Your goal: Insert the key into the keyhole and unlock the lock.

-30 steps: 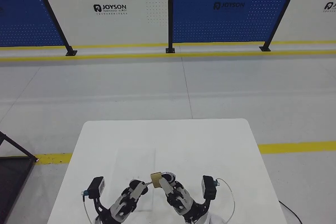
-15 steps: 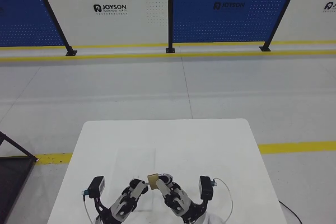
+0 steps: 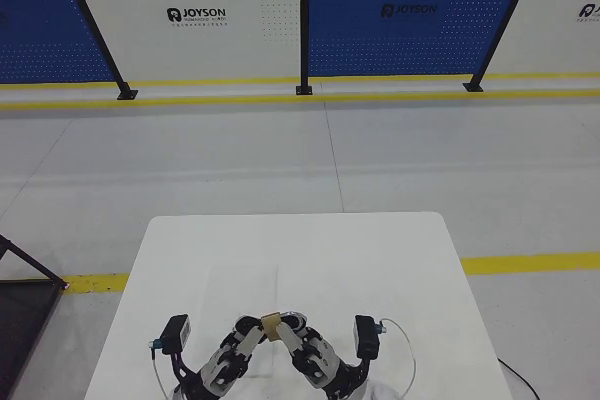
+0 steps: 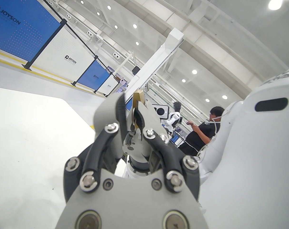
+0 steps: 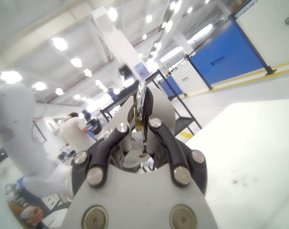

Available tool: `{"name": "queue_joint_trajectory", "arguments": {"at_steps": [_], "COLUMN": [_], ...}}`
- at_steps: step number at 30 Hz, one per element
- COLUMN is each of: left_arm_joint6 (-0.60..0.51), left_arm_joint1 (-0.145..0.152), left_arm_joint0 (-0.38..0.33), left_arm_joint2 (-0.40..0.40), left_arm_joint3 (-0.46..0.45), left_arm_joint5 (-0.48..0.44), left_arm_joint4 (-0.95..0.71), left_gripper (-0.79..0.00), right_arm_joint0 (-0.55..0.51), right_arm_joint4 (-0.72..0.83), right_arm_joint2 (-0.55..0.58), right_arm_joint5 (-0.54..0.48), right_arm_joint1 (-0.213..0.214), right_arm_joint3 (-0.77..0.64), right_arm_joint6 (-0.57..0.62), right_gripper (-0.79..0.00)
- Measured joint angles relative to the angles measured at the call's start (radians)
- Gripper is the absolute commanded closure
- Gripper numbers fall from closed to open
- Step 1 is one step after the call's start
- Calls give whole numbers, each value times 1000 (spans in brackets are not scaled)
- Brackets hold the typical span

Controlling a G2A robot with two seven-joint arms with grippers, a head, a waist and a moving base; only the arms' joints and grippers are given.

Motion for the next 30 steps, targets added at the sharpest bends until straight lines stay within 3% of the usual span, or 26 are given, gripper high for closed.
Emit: {"name": "queue_joint_trajectory", "arguments": {"at_steps": [6,8,21,22,24,25,30], "left_arm_joint6": [1,-3,-23,-25,-30,-32,-38], "left_arm_joint1": [1,1,1,1,1,1,2], "left_arm_joint0": [4,5,-1,-2,-3,-4,-6], "left_arm_joint2": [-10,-13,-10,-10,-9,-9,-8], "left_arm_joint3": [5,10,21,21,21,21,21], "left_arm_joint5": [-6,-13,-25,-23,-20,-18,-14], "left_arm_joint4": [-10,-12,-7,-7,-6,-7,-9], "left_gripper": [-557,-440,-228,-200,-40,0,0], "right_arm_joint0": [-2,-3,-3,-3,-2,-2,0], "right_arm_joint4": [11,15,26,26,25,27,29], "right_arm_joint2": [9,11,10,9,8,7,3], "right_arm_joint5": [0,-1,7,8,9,9,14], "right_arm_joint1": [3,3,5,5,5,5,5], "right_arm_joint3": [-3,-5,-5,-5,-4,-4,-3], "right_arm_joint6": [-3,-3,6,8,13,15,22], "right_gripper": [0,0,0,0,0,0,0]}}
